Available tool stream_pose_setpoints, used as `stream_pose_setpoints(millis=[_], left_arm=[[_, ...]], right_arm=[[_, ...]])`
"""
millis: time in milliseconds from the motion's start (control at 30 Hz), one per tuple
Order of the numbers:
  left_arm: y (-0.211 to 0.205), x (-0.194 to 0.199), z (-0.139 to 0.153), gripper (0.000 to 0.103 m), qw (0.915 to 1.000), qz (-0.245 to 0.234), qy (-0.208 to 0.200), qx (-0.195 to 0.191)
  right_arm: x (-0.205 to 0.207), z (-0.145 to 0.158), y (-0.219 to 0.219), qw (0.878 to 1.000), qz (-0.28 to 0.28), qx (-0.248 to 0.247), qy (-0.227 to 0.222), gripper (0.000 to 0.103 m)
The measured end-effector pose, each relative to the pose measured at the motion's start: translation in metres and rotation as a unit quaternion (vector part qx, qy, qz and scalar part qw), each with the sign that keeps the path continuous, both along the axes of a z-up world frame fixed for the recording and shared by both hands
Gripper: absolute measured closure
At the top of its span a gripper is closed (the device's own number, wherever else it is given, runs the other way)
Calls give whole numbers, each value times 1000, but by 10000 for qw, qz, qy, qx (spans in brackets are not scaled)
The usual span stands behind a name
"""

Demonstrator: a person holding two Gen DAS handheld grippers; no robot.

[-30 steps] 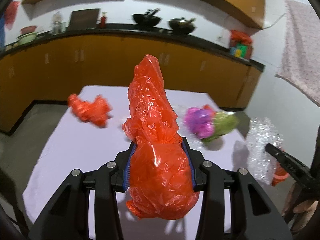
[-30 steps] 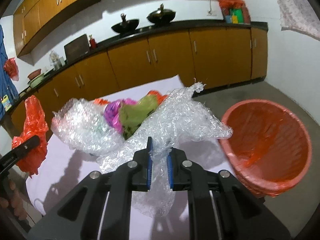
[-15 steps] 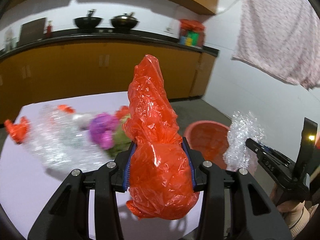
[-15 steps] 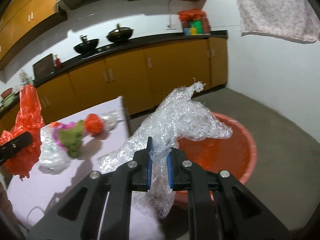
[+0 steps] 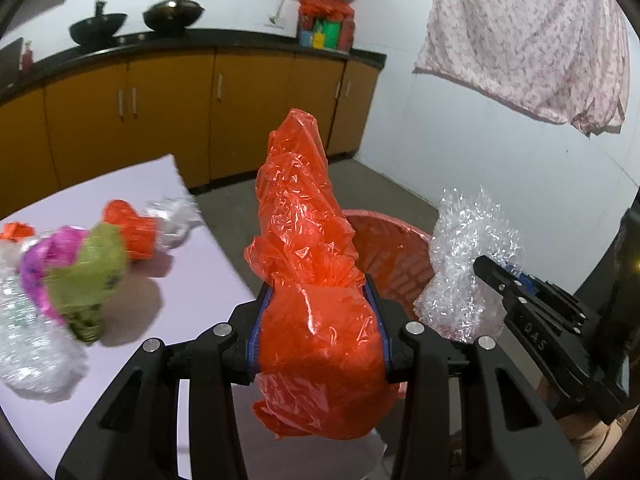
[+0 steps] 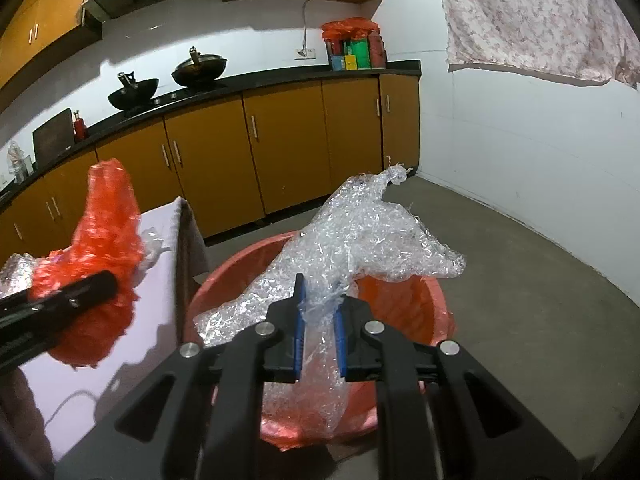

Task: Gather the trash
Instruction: 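Carry both bags to the orange wastebasket and open both tools to drop them, then return both tools to the table and grasp bubble wrap with the left tool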

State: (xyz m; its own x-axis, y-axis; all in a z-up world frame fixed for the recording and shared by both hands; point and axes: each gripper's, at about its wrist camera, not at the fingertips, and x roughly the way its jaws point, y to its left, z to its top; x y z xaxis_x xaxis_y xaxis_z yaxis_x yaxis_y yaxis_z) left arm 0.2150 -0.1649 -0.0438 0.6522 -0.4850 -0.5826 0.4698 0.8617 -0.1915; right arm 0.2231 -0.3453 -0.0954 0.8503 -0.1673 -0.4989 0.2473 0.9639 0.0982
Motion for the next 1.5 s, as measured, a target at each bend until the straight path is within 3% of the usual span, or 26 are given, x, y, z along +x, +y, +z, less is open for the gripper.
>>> stream_pose_setpoints(millis=[333,467,600,767,1033,1200,1367,1500], left_arm=[[-38,24,-20,59,9990,-335,216,220],[-47,28,-24,55,9986,-388,287,231],[-51,29,-26,48,9983,-389,357,228],[-47,31,-29,42,9982,-314,469,207],[-27,26,-22,36,9990,-118,408,151],[-5,14,-13,31,9995,136,248,141],[33,-4,-2,27,9982,556,-52,203],[76,-20,9,20,9923,1154,-357,278]], right_arm=[[19,-14,-15,9999,-32,46,104,89],[22,-17,-14,9999,-13,94,81,85],[20,-21,-18,9998,-43,155,79,71],[14,-23,-26,9996,-183,175,112,67],[2,-16,-26,9995,-255,153,38,66],[-4,-8,-16,9998,-61,196,-59,56],[-5,2,3,9995,167,214,-138,52],[-2,8,28,9985,466,238,-161,49]])
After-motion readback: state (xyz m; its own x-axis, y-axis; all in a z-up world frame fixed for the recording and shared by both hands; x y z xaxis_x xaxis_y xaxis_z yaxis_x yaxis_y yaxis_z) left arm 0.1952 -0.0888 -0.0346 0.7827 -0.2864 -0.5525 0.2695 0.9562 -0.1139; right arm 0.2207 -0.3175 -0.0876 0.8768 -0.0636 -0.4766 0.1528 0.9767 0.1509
